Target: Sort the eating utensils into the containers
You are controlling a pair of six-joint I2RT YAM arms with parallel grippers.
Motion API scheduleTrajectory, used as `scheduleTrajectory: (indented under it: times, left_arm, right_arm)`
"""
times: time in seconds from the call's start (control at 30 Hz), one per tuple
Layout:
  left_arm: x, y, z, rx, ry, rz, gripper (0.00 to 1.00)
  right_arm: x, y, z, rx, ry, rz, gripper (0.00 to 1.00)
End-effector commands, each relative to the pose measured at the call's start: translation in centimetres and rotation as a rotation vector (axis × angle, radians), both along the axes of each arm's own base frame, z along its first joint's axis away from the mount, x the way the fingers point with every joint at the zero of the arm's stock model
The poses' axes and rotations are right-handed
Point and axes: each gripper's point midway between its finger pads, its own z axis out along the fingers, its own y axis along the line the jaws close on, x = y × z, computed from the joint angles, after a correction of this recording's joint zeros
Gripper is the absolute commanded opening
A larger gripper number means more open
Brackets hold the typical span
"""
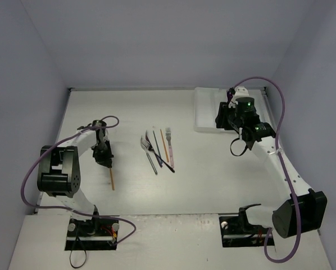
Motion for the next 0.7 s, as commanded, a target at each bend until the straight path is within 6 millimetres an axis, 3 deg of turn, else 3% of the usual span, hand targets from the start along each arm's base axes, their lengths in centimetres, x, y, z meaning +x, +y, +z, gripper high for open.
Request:
scheduleTrajectory:
  times: [0.0, 0.13, 0.3, 0.4, 0.5, 0.67]
  left_arm:
    - [4.1, -4.1, 5.4, -0.226, -0.233, 0.072, 0.00]
    - [7.0, -8.2, 12.2, -0.412, -0.451, 0.093, 0.00]
    - [9.0, -13.8, 20.4, -0.632, -0.682, 0.063, 0.00]
    - [9.2, -17.1, 23.6, -0.757, -0.757, 0.030, 0.00]
    - [9.5, -18.8, 26.1, -0.823, -0.826, -0.002, 0.00]
    - [8.9, -20.3, 27.8, -0.856, -0.861, -0.052, 0.00]
  right_arm:
    - [-0.7, 6.0, 2.5, 0.126, -0.040, 0.187, 0.48]
    - [-3.0, 12.8, 3.3, 0.183, -0.016, 0.353, 0.54]
    - [-6.0, 20.5, 3.4, 0.257, 0.022, 0.516, 0.56]
    - [-6.9, 23.4, 4.1, 0.273, 0.010, 0.568, 0.56]
    - [-7.3, 25.6, 3.9, 0.263, 0.014, 0.604, 0.56]
    - [-7.0, 26.9, 2.9, 0.227, 0.016, 0.601, 0.52]
